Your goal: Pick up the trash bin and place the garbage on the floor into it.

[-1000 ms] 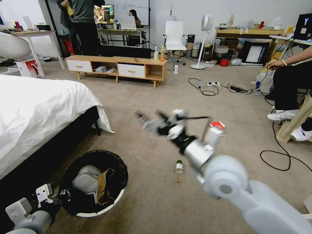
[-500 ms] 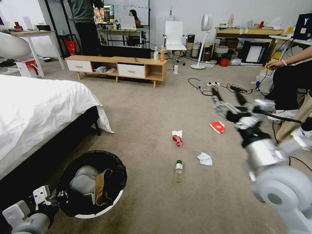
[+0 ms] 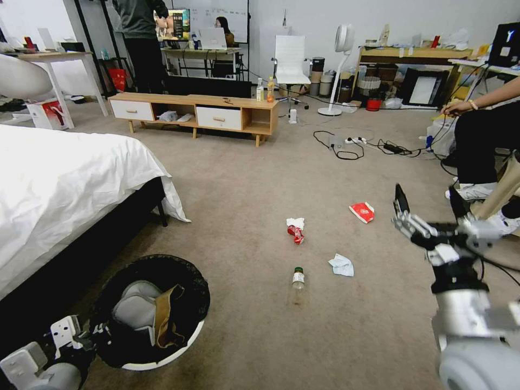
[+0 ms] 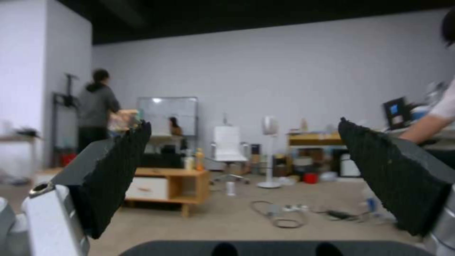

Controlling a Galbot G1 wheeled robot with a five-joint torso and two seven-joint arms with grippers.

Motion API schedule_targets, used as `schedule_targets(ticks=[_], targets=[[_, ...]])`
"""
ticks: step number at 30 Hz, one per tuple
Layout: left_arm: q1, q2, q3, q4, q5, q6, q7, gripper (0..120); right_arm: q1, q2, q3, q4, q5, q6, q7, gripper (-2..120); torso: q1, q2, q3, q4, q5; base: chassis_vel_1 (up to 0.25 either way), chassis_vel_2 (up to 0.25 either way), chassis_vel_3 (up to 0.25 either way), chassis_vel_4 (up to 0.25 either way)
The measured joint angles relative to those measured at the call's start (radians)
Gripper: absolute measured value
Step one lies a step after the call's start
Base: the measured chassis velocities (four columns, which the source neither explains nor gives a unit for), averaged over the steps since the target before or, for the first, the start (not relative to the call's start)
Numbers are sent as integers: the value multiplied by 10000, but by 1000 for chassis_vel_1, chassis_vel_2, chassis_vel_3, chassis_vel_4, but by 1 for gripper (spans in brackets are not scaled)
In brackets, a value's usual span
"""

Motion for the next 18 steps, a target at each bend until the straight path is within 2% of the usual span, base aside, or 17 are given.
schedule_targets(ticks=[1,3,6,18], targets=[[0,0,0,0,0,0,0,1,0,0,0,0,0,0,0,100,0,0,0,0,0,0,0,0,0],[-14,5,23,42,189,-1,99,1,-535,449,-135,36,-981,82,-16,100,0,0,0,0,0,0,0,0,0],[-31,6,52,62,230,-1,129,1,-919,671,-266,7,-1475,87,83,100,0,0,1,2,-1,0,0,0,0],[6,-14,97,-44,344,-1,180,1,-1388,891,-408,-393,-1939,246,207,99,0,1,1,3,2,0,0,0,0]])
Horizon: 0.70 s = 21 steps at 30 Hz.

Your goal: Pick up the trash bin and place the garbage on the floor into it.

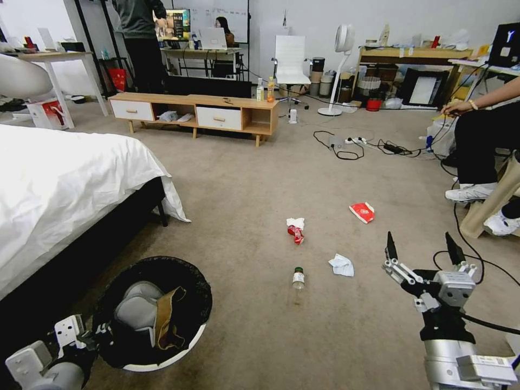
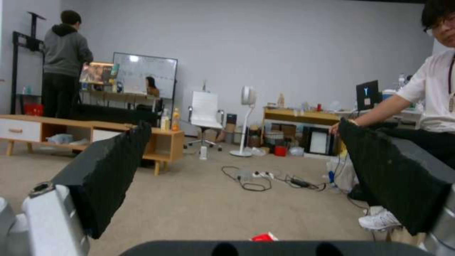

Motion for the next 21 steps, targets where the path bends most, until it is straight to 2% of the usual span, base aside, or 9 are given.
schedule_targets(ticks=[21], targets=[[51,-133,8,-56,-38,0,108,1,-6,-92,-37,-362,151,278,5,100,0,0,0,-1,0,0,0,0,0]])
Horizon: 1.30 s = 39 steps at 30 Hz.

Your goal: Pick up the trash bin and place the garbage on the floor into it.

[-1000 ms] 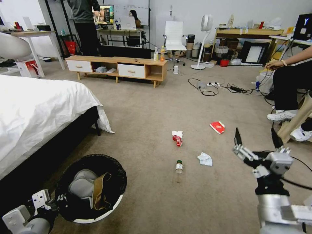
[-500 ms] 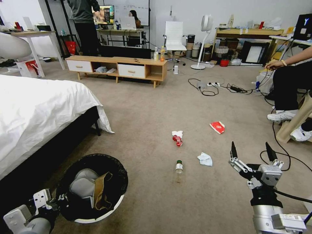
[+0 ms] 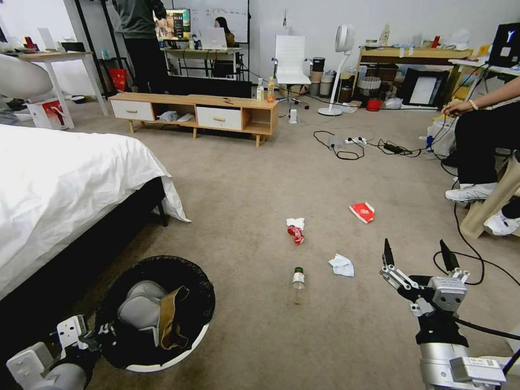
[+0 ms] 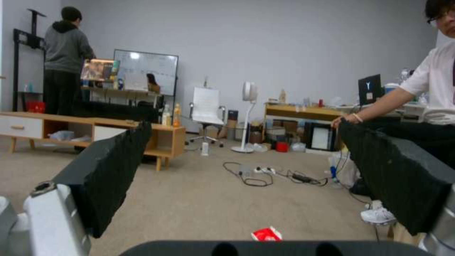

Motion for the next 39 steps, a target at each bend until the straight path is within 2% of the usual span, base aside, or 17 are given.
schedule_targets(ticks=[13,39], targets=[[66,2,-29,-66,5,0,21,1,-23,-18,-17,-55,-2,110,10,100,0,0,-1,0,0,-15,23,18,-18],[43,-139,-36,24,143,-1,122,1,111,-95,-135,-240,29,134,100,100,2,-1,2,2,0,-168,175,166,-173]])
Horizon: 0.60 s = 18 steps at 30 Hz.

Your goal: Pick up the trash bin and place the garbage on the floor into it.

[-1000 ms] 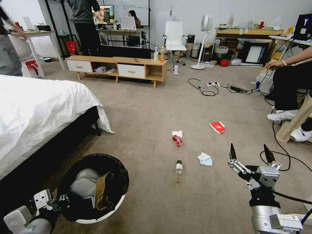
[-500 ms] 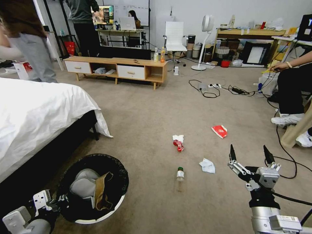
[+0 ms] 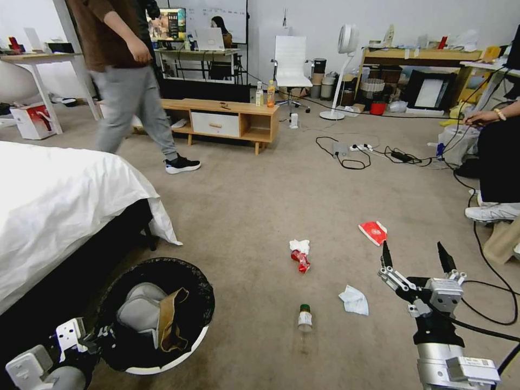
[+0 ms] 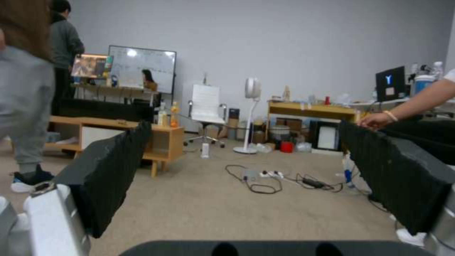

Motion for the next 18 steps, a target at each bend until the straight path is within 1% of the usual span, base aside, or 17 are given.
schedule_targets(ticks=[4,12,18], targets=[[-13,-26,5,19,48,0,13,1,83,-26,-14,-70,-3,46,-55,100,0,0,0,0,0,-80,104,57,-78],[-33,-46,6,60,108,0,61,1,180,-160,-35,-125,151,44,-86,100,-1,1,-3,-3,0,0,0,0,0],[-53,-44,5,117,138,0,73,1,334,-397,-128,-103,468,-376,-13,100,0,0,-2,-2,0,0,0,0,0]])
